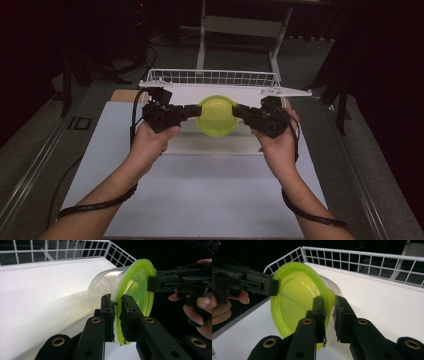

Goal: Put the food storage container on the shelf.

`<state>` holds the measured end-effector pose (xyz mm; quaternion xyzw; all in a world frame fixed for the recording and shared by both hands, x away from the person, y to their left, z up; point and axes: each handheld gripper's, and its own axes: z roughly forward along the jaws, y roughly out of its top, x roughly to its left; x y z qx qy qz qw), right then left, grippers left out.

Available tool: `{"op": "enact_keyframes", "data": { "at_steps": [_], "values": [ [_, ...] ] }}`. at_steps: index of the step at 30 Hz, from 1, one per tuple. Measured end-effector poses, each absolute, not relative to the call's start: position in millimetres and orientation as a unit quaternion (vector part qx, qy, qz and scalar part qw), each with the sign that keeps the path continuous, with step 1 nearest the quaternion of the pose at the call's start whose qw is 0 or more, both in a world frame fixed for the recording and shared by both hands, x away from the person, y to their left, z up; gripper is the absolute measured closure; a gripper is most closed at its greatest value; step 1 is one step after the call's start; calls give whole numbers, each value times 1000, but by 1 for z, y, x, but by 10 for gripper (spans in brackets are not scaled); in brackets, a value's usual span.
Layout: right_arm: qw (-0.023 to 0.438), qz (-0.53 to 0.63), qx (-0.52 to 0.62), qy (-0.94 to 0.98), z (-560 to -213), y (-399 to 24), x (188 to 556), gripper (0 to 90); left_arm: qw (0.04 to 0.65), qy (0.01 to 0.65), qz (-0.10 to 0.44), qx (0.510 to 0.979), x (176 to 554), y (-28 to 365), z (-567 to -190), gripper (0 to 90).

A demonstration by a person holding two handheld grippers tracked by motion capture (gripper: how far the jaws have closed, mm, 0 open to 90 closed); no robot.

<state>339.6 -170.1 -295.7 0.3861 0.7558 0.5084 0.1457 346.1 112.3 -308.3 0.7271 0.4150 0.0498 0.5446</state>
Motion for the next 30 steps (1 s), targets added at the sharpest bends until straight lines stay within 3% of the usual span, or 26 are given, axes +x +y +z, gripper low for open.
{"op": "enact_keyframes", "data": {
  "at_steps": [11, 24, 30],
  "values": [
    [128, 501, 405, 754, -298, -165, 364, 802, 530, 438, 48, 725, 371, 112, -314, 803],
    [76, 471, 455, 752, -294, -165, 396, 794, 530, 447, 60, 718, 384, 109, -310, 777],
    [70, 459, 476, 747, -293, -164, 410, 743, 522, 458, 70, 716, 390, 103, -313, 764]
  ]
}}
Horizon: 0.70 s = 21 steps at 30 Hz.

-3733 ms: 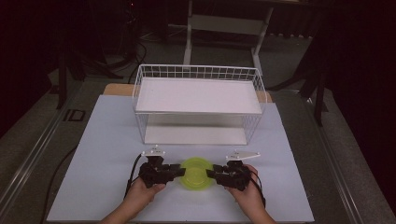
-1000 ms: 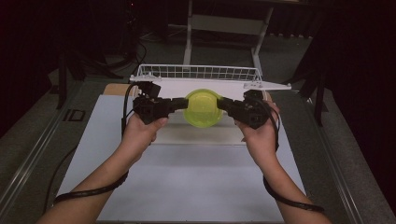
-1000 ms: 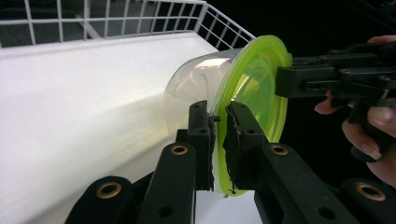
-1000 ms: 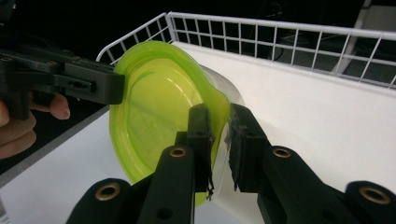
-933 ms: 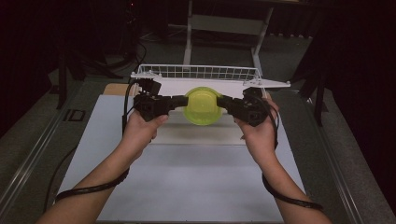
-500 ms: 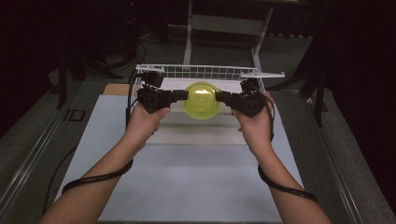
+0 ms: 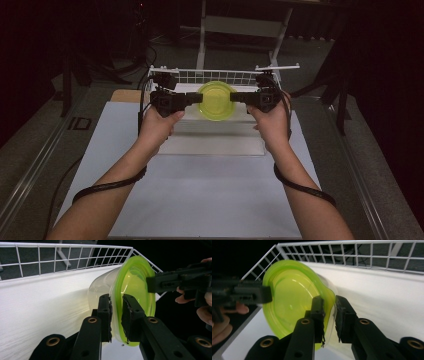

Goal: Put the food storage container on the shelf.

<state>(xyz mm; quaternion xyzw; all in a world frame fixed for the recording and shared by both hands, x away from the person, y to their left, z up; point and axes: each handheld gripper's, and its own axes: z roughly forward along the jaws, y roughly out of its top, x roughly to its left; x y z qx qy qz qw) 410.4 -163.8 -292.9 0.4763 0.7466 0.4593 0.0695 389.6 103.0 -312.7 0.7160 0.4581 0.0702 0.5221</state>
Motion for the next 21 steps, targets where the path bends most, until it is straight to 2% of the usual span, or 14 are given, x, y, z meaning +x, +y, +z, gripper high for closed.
{"op": "enact_keyframes", "data": {
  "at_steps": [1, 6, 10, 19, 21],
  "values": [
    [73, 461, 479, 744, -294, -163, 412, 715, 523, 463, 67, 713, 391, 103, -314, 753],
    [78, 460, 482, 742, -296, -161, 414, 704, 523, 476, 61, 704, 396, 104, -317, 719],
    [76, 459, 484, 741, -299, -160, 418, 669, 519, 495, 70, 694, 401, 105, -319, 615],
    [60, 476, 492, 727, -299, -163, 416, 653, 511, 494, 92, 698, 405, 100, -319, 539],
    [66, 480, 494, 722, -298, -167, 415, 645, 514, 496, 101, 692, 405, 102, -318, 475]
  ]
}}
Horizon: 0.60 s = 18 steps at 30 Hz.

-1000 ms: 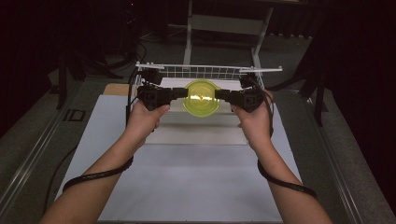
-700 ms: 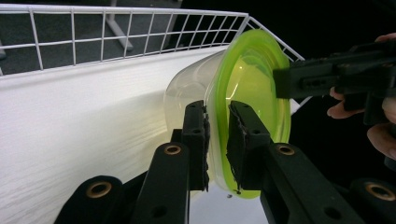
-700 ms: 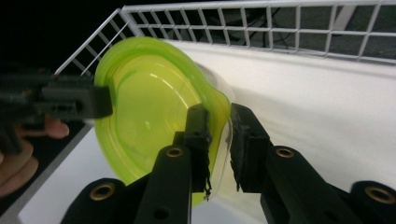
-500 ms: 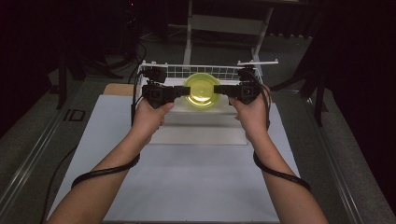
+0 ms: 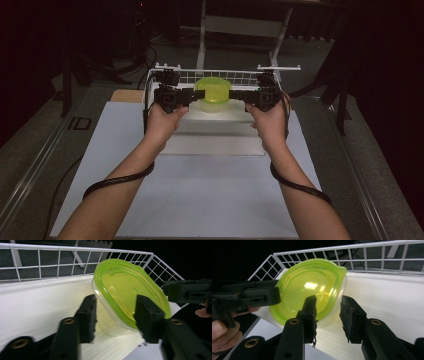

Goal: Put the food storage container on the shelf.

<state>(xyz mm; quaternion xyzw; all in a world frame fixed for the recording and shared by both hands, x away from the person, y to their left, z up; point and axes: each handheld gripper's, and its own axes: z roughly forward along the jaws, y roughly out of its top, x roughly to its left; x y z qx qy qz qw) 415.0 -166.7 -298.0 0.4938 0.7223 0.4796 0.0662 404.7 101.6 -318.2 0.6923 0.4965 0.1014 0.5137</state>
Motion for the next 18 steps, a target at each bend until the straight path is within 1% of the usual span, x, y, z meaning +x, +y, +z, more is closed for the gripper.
{"op": "enact_keyframes", "data": {
  "at_steps": [1, 2, 3, 4, 6, 8, 9, 10, 11, 12, 13, 14, 15, 16, 18],
  "values": [
    [70, 481, 494, 721, -297, -168, 414, 638, 522, 493, 101, 688, 405, 104, -318, 460],
    [70, 481, 494, 721, -297, -168, 414, 638, 522, 493, 101, 688, 405, 104, -318, 423],
    [73, 481, 491, 722, -297, -170, 413, 631, 523, 492, 109, 688, 404, 105, -317, 423],
    [77, 480, 487, 726, -297, -171, 411, 625, 524, 491, 108, 688, 405, 106, -316, 375],
    [83, 480, 481, 729, -298, -172, 407, 626, 527, 487, 105, 688, 404, 108, -315, 371],
    [83, 481, 476, 732, -299, -172, 405, 629, 528, 489, 109, 686, 403, 109, -315, 314],
    [86, 482, 472, 733, -300, -171, 402, 634, 530, 489, 116, 683, 400, 112, -315, 314],
    [90, 479, 464, 740, -303, -169, 397, 683, 529, 491, 121, 681, 398, 112, -315, 248],
    [88, 477, 460, 743, -306, -168, 396, 687, 530, 489, 124, 682, 396, 114, -316, 207],
    [90, 475, 458, 746, -308, -166, 394, 737, 532, 485, 132, 681, 393, 115, -316, 175],
    [91, 473, 453, 750, -311, -164, 392, 816, 537, 479, 150, 678, 389, 117, -316, 169],
    [91, 473, 453, 750, -311, -164, 392, 816, 537, 479, 150, 678, 389, 117, -316, 168],
    [97, 469, 447, 756, -313, -161, 389, 845, 552, 454, 174, 678, 378, 120, -318, 168],
    [101, 465, 438, 763, -319, -154, 385, 897, 559, 447, 181, 675, 375, 120, -319, 93],
    [100, 467, 433, 764, -324, -148, 384, 897, 571, 436, 185, 671, 368, 121, -322, 38]
  ]
}}
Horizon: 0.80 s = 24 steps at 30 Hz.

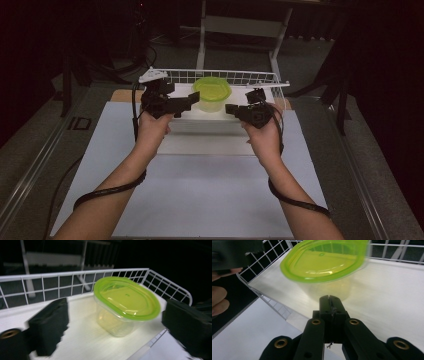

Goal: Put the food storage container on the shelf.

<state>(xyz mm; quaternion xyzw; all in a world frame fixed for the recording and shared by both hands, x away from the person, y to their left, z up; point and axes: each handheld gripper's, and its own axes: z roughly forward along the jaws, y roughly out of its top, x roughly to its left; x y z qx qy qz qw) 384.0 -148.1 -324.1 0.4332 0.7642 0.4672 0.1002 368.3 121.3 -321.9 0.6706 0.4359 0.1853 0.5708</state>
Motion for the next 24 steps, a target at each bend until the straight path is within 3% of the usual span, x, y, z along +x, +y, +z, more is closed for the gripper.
{"op": "enact_keyframes", "data": {
  "at_steps": [15, 24],
  "values": [
    [76, 472, 435, 763, -335, -115, 395, 871, 596, 422, 202, 652, 348, 125, -334, 24],
    [68, 487, 419, 763, -333, -120, 383, 814, 599, 376, 202, 678, 337, 120, -340, 24]
  ]
}}
